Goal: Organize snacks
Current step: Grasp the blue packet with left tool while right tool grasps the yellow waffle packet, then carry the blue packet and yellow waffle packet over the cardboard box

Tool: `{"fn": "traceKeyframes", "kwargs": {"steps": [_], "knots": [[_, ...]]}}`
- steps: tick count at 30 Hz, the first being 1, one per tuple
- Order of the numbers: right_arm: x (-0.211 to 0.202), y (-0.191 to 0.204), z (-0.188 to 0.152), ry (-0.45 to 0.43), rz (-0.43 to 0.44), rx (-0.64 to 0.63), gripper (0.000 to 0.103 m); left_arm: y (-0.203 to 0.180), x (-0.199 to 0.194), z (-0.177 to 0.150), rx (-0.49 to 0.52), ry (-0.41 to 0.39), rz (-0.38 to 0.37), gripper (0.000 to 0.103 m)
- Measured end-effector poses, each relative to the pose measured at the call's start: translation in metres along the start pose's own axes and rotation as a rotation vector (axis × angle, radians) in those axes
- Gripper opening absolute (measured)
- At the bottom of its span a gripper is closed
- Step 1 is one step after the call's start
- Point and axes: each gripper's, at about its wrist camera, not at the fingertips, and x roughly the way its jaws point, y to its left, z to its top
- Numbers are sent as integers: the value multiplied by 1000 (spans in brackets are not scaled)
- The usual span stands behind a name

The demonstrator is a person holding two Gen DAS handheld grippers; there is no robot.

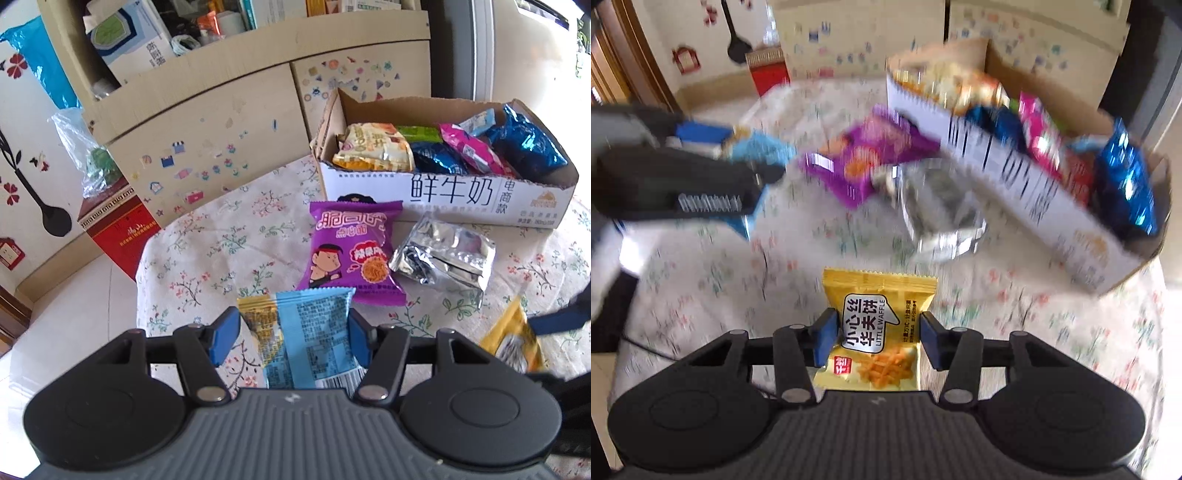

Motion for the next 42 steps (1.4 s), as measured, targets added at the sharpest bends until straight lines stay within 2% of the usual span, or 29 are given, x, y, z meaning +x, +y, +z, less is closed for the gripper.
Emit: {"fn": "traceKeyframes", "kwargs": {"steps": [7,19,28,31,37,42], "knots": [[-35,-11,26,-172,-2,36,54,0,-3,6,-3,-29,22,61],[-56,-21,43,-300,-35,55,54,-4,-15,20,-28,-84,3,61],[-87,-52,57,-426,-74,119,54,-4,-30,52,-63,-175,-22,61],[-97,-62,61,-464,-91,136,54,-3,-29,66,-102,-178,-65,61],[-103,-80,72,-505,-114,164,54,-10,-21,93,-126,-204,-115,61],[-92,-92,80,-486,-132,199,54,-19,-6,116,-113,-208,-149,61]]}}
